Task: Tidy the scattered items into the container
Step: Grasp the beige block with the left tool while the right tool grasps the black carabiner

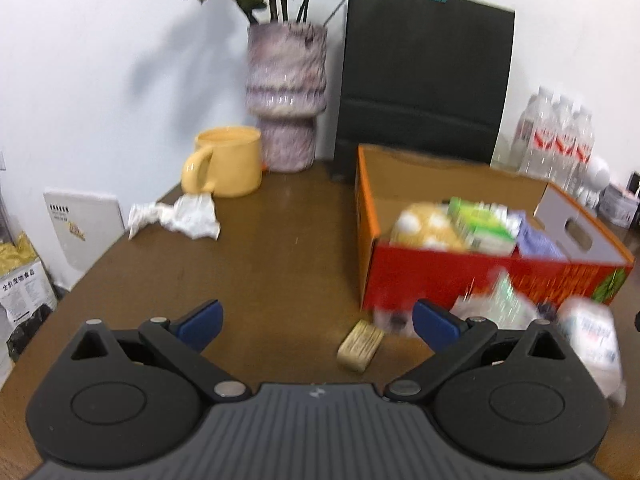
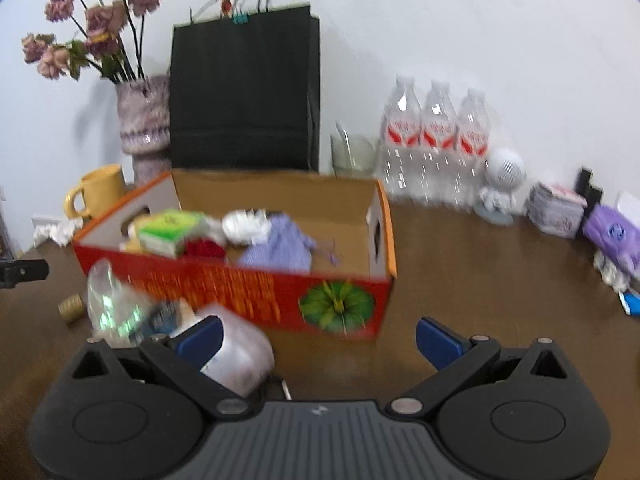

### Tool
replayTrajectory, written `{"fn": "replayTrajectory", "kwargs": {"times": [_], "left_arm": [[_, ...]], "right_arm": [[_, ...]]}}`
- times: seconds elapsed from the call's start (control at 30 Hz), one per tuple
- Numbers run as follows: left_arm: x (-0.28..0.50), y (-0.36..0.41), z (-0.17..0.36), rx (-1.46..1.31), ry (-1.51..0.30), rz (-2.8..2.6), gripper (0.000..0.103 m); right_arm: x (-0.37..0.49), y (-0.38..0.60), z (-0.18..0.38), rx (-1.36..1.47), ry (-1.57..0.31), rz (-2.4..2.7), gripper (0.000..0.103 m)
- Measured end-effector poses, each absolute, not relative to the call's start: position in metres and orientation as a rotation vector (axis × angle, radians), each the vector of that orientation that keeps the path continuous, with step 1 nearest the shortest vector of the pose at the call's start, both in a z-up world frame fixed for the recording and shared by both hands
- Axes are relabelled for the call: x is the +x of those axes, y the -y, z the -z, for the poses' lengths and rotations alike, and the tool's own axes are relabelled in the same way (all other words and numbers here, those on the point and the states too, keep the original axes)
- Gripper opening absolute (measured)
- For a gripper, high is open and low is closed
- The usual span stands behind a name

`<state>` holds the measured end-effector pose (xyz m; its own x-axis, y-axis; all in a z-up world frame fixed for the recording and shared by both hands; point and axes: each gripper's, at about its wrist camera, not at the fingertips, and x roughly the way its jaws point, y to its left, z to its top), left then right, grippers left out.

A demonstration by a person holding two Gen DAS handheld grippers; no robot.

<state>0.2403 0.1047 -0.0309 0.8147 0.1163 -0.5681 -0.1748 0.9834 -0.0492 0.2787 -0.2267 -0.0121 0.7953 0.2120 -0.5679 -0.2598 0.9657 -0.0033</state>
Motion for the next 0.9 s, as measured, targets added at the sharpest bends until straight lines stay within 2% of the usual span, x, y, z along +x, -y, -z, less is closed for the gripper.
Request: {"fn": "replayTrajectory", "kwargs": {"times": [0.4,0.43,0.5,0.53,0.6,0.63,0.67,0.7,0.73,0.9], "left_arm": [[0.25,-0.097,0.056,-0.045,-0.646,-0.15,0.102],[0.252,-0.095,0.058,-0.036,-0.652,-0.146,0.1],[0.257,-0.093,0.062,-0.026,-0.67,-0.13,0.091],[0.259,-0.092,0.064,-0.026,-0.682,-0.123,0.083],[0.26,-0.091,0.067,-0.023,-0.683,-0.115,0.077],[0.26,-0.09,0.067,-0.022,-0.679,-0.107,0.067],[0.259,-0.09,0.066,-0.023,-0.674,-0.096,0.05],[0.258,-0.089,0.065,-0.022,-0.669,-0.087,0.041],[0.257,-0.089,0.064,-0.025,-0.666,-0.078,0.026],[0.249,-0.089,0.062,-0.05,-0.655,-0.058,0.026]], "right_arm": [[0.281,0.222,0.05,-0.119,-0.693,-0.258,0.091],[0.283,0.22,0.052,-0.125,-0.699,-0.265,0.087],[0.286,0.216,0.056,-0.139,-0.711,-0.272,0.083],[0.288,0.215,0.057,-0.141,-0.715,-0.275,0.081],[0.289,0.215,0.057,-0.124,-0.713,-0.301,0.07],[0.289,0.216,0.057,-0.11,-0.719,-0.321,0.06],[0.289,0.216,0.056,-0.102,-0.722,-0.335,0.048],[0.287,0.215,0.055,-0.108,-0.719,-0.343,0.038],[0.284,0.214,0.054,-0.108,-0.717,-0.351,0.024],[0.279,0.217,0.053,-0.084,-0.709,-0.341,0.023]]}}
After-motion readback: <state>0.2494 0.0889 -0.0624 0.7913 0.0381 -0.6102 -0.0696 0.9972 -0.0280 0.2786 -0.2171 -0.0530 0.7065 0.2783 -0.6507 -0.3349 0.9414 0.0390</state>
